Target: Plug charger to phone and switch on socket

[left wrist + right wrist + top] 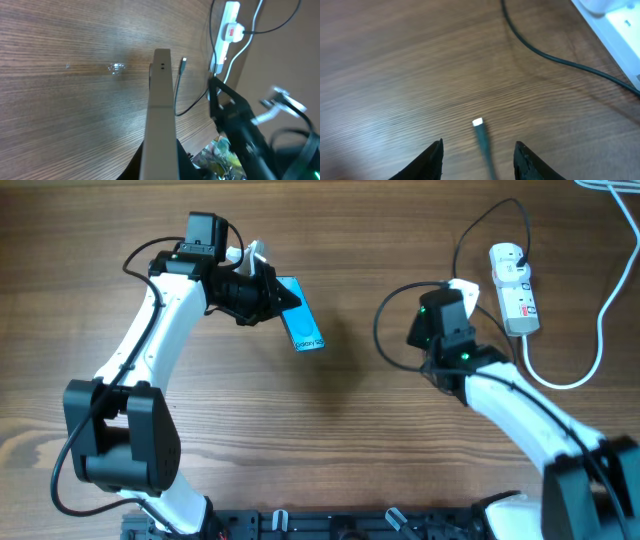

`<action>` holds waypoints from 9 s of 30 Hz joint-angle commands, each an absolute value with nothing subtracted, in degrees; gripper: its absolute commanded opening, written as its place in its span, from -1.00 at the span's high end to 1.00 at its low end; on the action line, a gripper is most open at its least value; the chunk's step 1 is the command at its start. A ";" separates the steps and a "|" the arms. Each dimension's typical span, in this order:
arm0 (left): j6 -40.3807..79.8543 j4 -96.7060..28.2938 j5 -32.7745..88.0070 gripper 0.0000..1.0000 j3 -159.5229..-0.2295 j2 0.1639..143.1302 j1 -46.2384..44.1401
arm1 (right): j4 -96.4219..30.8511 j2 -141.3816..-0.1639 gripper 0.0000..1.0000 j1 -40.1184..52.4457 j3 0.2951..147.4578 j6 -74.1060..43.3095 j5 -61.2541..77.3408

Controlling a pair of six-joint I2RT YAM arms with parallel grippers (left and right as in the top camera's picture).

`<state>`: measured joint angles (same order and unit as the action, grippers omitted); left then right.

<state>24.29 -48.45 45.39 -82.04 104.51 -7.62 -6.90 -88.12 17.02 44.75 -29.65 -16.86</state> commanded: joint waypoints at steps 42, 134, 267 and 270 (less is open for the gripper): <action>24.38 -42.68 54.57 0.92 -81.97 104.79 -4.51 | -13.91 -94.48 0.92 15.57 49.78 -21.10 10.90; 24.18 -17.41 83.09 0.92 -81.95 104.79 -4.64 | 72.40 -94.94 0.92 21.37 32.75 -71.07 62.39; 16.32 -25.96 80.51 0.93 -81.95 104.79 -6.76 | 70.87 -94.94 0.92 22.00 33.91 -70.59 57.93; 11.64 -29.78 80.51 0.92 -81.95 104.79 -6.76 | 70.87 -94.94 0.92 20.78 33.91 -70.48 59.61</action>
